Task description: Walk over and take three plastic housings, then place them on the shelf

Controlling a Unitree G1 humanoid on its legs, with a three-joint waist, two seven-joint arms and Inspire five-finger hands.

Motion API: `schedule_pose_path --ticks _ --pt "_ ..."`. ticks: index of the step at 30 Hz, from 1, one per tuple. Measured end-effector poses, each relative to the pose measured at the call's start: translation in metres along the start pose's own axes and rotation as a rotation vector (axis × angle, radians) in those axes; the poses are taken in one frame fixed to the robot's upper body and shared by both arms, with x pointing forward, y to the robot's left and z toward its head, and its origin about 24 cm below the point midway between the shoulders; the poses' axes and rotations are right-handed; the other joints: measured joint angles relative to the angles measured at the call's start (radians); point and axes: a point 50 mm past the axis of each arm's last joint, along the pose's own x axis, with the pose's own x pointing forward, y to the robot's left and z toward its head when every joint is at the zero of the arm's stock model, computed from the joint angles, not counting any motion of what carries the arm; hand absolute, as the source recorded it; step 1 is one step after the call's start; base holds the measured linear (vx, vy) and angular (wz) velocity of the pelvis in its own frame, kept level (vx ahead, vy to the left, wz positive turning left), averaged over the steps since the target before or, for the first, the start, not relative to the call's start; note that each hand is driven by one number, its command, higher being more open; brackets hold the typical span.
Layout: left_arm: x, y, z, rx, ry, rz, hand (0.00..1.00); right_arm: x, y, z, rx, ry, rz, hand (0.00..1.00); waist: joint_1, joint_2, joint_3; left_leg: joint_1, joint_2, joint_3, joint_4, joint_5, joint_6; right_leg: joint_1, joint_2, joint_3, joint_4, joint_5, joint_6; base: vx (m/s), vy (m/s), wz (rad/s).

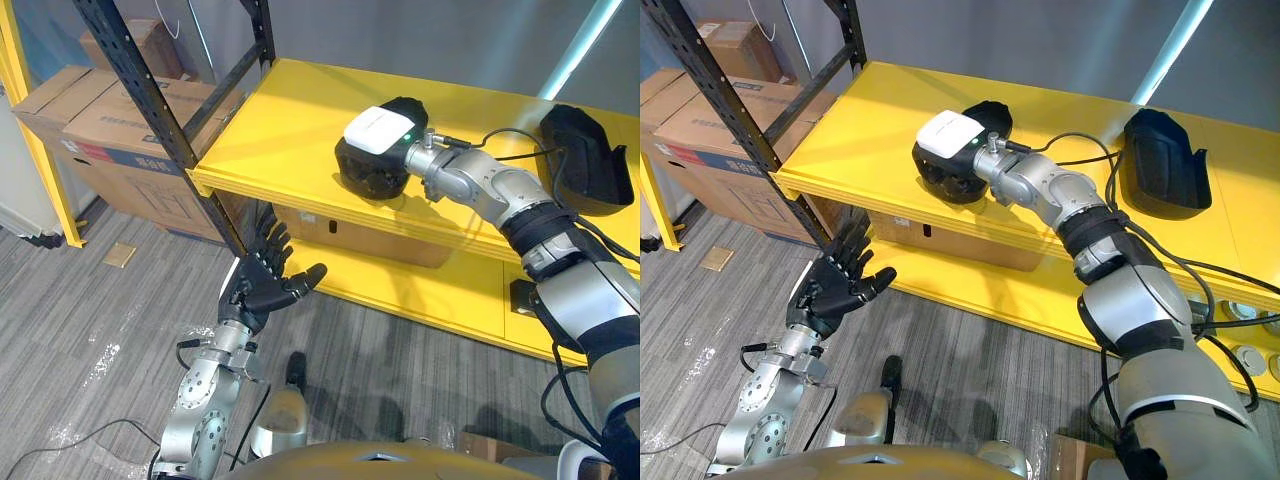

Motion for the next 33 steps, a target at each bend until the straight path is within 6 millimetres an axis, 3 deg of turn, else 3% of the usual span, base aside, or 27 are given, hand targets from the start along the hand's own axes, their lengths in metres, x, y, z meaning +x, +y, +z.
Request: schedule_pose_path --ticks 8,13,14,19,28,31,33 --pt "-0.001 0.005 -0.002 0.023 0.025 0.0 1.0 -0.024 0.015 -0.034 -0.034 0.116 0.101 0.0 0.022 -0.013 0.002 0.001 0.001 -0.004 0.0 0.001 -0.003 0.01 0.005 -0.007 -0.011 0.0 0.0 0.0 -0.024 0.02" --pt "-0.001 0.005 -0.002 0.023 0.025 -0.001 1.0 -0.025 0.006 -0.04 -0.05 0.13 0.1 0.0 0.02 -0.014 0.001 0.003 0.003 -0.001 0.0 0.001 -0.003 0.011 0.006 -0.005 -0.013 0.0 0.0 0.0 -0.007 0.0" --pt "-0.001 0.005 -0.002 0.023 0.025 -0.001 1.0 -0.026 0.006 -0.041 -0.053 0.134 0.1 1.0 0.02 -0.015 0.001 0.003 0.003 -0.001 0.0 0.001 -0.003 0.011 0.007 -0.006 -0.013 0.0 0.0 0.0 0.0 0.0" --pt "-0.003 0.01 -0.002 0.046 0.044 -0.005 1.0 -0.032 0.008 -0.048 -0.055 0.159 0.126 1.0 0.023 -0.033 -0.004 0.004 0.01 0.0 0.0 0.0 -0.004 0.012 0.014 -0.004 -0.014 -0.001 -0.002 0.0 0.0 0.0" --pt "-0.003 0.011 0.003 0.071 0.015 -0.021 1.0 -0.035 0.01 -0.056 -0.05 0.222 0.135 1.0 0.021 -0.035 -0.005 0.009 0.016 0.005 0.0 -0.004 -0.002 0.012 0.019 0.002 -0.015 0.0 -0.004 -0.03 -0.019 -0.02" --pt "-0.002 0.009 0.02 0.107 -0.063 -0.045 1.0 -0.04 0.007 -0.059 -0.02 0.24 0.048 1.0 0.02 -0.035 -0.005 0.009 0.012 0.005 0.0 0.001 -0.009 0.013 0.016 0.0 -0.013 0.001 -0.004 0.0 0.0 0.01" --pt "-0.003 0.003 0.048 0.14 -0.213 -0.075 1.0 -0.052 -0.002 -0.063 0.056 0.292 -0.145 1.0 0.018 -0.035 -0.005 0.01 0.004 0.005 0.0 0.006 -0.008 0.013 0.008 -0.002 -0.012 0.001 -0.003 0.0 0.0 0.02"
